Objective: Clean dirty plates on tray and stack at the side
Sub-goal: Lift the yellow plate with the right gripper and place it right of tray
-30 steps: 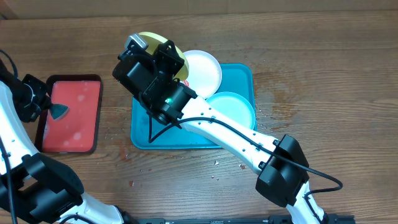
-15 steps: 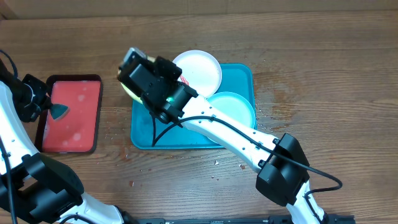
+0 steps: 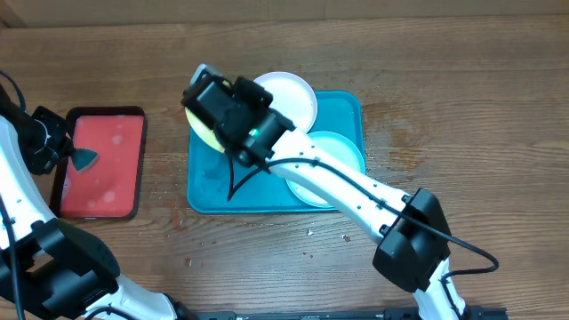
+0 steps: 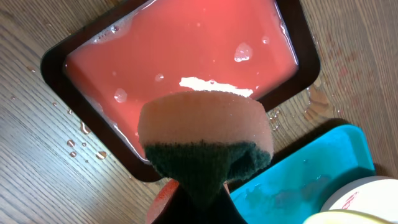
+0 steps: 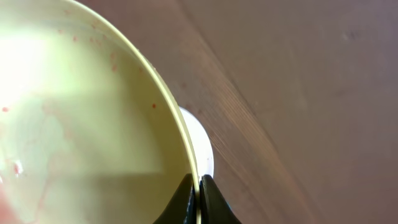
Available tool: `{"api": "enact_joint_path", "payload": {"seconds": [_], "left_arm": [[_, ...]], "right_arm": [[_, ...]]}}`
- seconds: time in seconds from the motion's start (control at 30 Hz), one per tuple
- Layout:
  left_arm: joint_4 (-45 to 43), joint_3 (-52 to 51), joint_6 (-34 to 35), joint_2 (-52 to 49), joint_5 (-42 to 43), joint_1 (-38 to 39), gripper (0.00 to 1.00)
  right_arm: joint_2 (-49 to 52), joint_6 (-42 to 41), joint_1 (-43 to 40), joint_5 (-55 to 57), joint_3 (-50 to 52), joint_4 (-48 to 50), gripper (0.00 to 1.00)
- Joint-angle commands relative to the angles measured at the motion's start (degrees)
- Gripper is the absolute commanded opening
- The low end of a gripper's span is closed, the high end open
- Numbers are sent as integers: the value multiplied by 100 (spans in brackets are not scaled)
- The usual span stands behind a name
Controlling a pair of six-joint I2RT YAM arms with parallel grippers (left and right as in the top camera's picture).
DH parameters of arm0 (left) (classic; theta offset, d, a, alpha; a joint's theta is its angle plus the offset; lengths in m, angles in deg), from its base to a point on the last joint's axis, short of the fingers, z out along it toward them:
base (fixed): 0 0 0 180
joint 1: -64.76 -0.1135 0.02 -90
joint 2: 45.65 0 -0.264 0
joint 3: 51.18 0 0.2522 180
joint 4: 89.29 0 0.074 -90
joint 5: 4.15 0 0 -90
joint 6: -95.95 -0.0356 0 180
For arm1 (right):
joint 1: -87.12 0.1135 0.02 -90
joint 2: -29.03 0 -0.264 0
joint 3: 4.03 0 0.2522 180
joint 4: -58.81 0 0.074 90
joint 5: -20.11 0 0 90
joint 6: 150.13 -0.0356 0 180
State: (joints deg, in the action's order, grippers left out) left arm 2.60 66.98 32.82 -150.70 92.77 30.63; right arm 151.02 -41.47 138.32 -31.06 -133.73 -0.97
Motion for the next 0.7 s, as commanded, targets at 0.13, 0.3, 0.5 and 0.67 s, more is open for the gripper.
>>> {"api": "enact_joint_path", "payload": {"seconds": [0.13, 0.3, 0.5, 0.67], "left_arm": [[-31, 70, -7, 48, 63, 9, 4], [-37, 70, -7, 48, 63, 9, 4], [-39, 70, -7, 48, 63, 9, 4], [-44, 70, -7, 48, 61, 9, 4]], "right_arm": [[-382, -2205, -1937, -1412, -157, -398, 4], [-310, -3003, -3482, -3674, -142, -1220, 4], [-201, -3112, -5084, -4704, 31, -2074, 4], [-201, -3112, -5792, -4837, 544, -1982, 4]]}}
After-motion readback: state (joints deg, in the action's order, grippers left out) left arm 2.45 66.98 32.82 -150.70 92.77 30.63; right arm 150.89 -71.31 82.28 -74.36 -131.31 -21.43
